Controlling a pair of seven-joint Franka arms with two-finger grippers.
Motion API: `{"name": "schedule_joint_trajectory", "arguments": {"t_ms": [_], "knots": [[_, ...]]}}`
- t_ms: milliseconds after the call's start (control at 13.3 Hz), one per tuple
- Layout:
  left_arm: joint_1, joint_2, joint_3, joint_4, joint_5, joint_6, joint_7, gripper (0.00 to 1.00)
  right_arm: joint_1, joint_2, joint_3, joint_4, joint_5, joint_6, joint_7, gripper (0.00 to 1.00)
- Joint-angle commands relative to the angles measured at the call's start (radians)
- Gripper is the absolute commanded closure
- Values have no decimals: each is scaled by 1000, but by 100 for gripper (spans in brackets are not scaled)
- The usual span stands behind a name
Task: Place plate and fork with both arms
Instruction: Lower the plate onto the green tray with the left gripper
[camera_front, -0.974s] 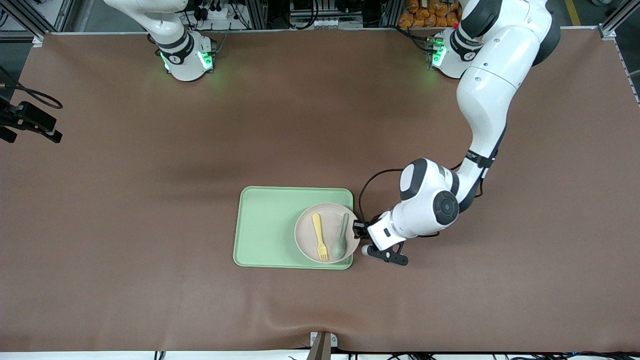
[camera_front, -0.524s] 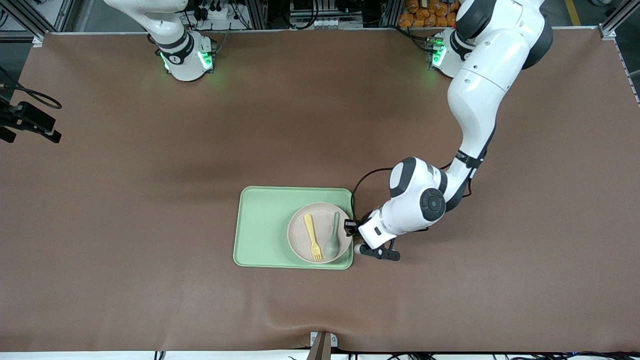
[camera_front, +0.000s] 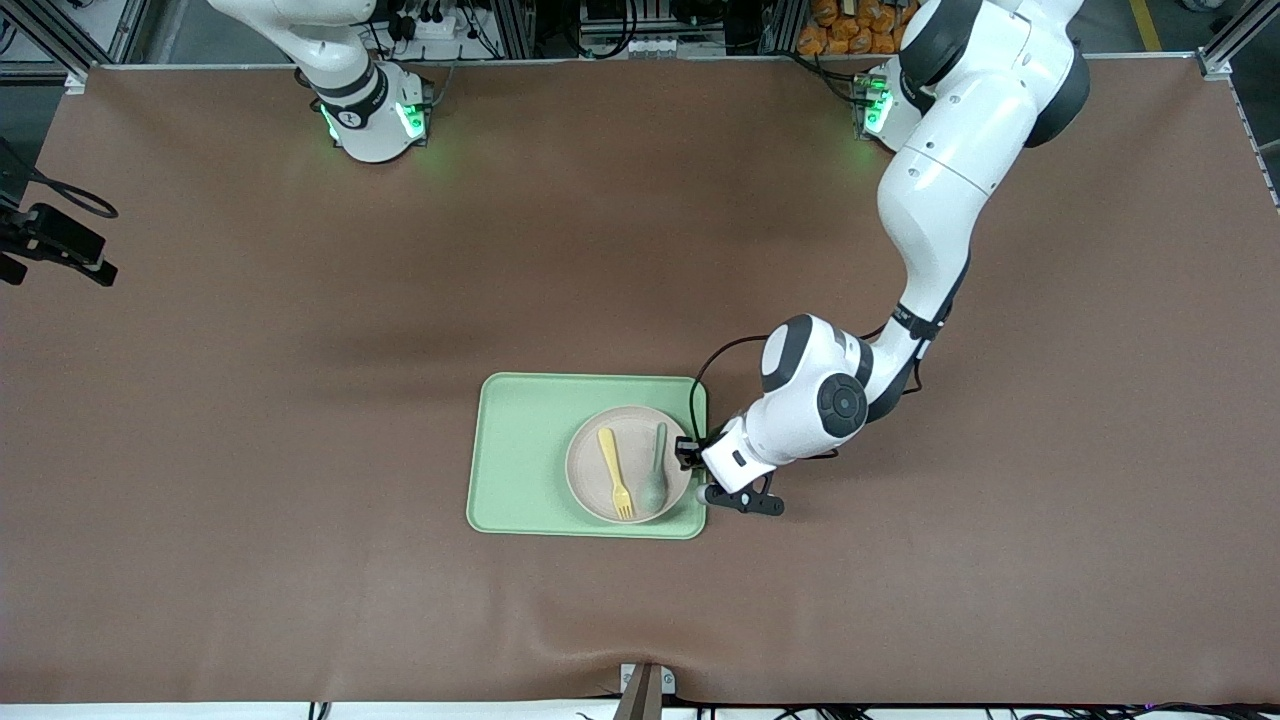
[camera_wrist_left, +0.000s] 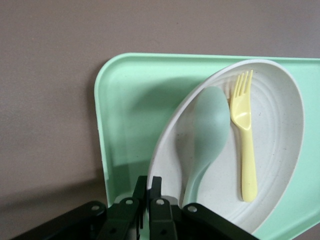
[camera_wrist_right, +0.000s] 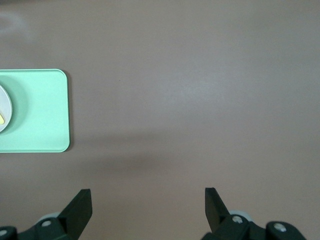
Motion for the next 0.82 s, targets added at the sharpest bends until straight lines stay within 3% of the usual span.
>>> {"name": "schedule_joint_trajectory", "arguments": {"t_ms": [0,75,150,225,749], "knots": [[-17,11,11,23,-19,18,-14,100,-26,5,16,8,18,-6,-17,0],[-15,11,11,23,-20,26,-36,85,-25,5,16,8,18,-7,-17,0],[-18,10,9,23,-20,27,-78,57,-25,5,16,8,18,-7,-17,0],[-23,5,9,23,-17,33,-113,1,-26,6,18,8,18,-4,-19,0],[-22,-53,11,23,13,66,-129,0,-14,26,20,13,18,4,-20,0]]}}
